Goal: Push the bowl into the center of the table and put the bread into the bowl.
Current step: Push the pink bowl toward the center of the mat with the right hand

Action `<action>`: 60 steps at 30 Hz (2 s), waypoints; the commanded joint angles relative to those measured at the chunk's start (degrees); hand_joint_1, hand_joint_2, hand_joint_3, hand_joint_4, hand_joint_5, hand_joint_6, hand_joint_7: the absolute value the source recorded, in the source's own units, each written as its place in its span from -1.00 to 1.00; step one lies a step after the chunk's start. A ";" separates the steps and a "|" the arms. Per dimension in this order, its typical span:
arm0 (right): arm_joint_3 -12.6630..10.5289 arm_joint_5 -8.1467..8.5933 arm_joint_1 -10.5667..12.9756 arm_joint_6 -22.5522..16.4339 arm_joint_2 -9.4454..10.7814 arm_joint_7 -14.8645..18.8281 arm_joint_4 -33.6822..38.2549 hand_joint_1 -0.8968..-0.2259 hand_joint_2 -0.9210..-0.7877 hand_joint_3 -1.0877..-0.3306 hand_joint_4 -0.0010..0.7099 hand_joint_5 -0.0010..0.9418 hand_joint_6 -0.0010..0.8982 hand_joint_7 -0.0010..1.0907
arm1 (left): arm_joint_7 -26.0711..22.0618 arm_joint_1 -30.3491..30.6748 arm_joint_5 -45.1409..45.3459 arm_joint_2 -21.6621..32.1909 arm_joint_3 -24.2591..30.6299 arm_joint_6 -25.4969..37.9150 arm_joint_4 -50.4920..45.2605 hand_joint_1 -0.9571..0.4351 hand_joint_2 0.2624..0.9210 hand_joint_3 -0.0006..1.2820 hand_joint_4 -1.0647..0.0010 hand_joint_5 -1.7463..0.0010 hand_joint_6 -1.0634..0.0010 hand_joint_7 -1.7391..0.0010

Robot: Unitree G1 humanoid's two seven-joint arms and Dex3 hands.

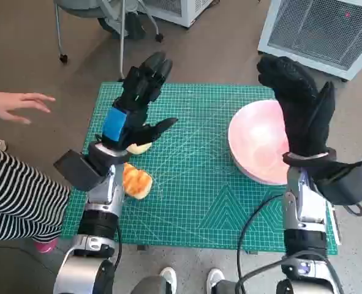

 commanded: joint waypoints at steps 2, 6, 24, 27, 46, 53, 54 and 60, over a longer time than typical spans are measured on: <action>-0.11 0.54 0.35 0.87 0.06 0.50 0.38 -0.40 -1.00 0.13 -0.47 -1.00 -0.67 -0.35 | -0.12 -1.00 -0.30 0.20 0.06 -0.55 0.11 -0.21 1.00 -0.70 0.67 1.00 1.00 0.46; -0.02 0.63 0.45 0.79 0.01 0.48 0.31 -0.40 -1.00 0.13 -0.47 -1.00 -0.68 -0.35 | -0.11 -0.86 -0.31 0.20 0.05 -0.50 -0.13 -0.21 1.00 -0.70 0.67 1.00 1.00 0.47; 0.19 0.64 0.73 0.65 -0.01 0.48 0.25 -0.39 -1.00 0.13 -0.48 -1.00 -0.68 -0.34 | -0.40 -0.49 -0.64 0.08 0.29 -0.92 0.42 -0.22 1.00 -0.70 0.68 1.00 1.00 0.48; -0.14 0.94 0.92 0.51 -0.47 0.89 0.46 -0.39 -1.00 0.13 -0.49 -1.00 -0.68 -0.34 | -0.31 -0.43 -0.68 0.03 0.36 -0.94 0.52 -0.23 1.00 -0.70 0.68 1.00 1.00 0.48; -9.38 -0.17 2.07 -3.23 -9.91 -2.08 7.20 -0.40 -1.00 -0.04 -0.57 -1.00 -0.83 -0.40 | 0.54 0.27 -0.55 -0.49 0.64 -1.27 0.61 -0.27 1.00 -0.69 0.67 1.00 1.00 0.47; -11.39 -2.13 2.60 -4.77 -12.56 -5.28 12.40 -0.38 -1.00 -0.19 -0.65 -1.00 -0.96 -0.32 | 0.61 0.41 -0.58 -0.53 0.68 -1.76 1.13 -0.28 1.00 -0.69 0.67 1.00 1.00 0.47; -11.73 -2.19 2.50 -4.89 -13.00 -5.48 13.69 -0.38 -1.00 -0.20 -0.65 -1.00 -0.97 -0.32 | 0.57 0.40 -0.64 -0.51 0.71 -1.76 1.17 -0.28 1.00 -0.69 0.67 1.00 1.00 0.47; -12.84 -2.03 1.75 -4.75 -14.72 -6.37 20.09 -0.35 -1.00 -0.24 -0.71 -1.00 -1.00 -0.31 | 0.49 0.27 -0.82 -0.48 0.84 -1.78 1.50 -0.28 1.00 -0.69 0.67 1.00 1.00 0.47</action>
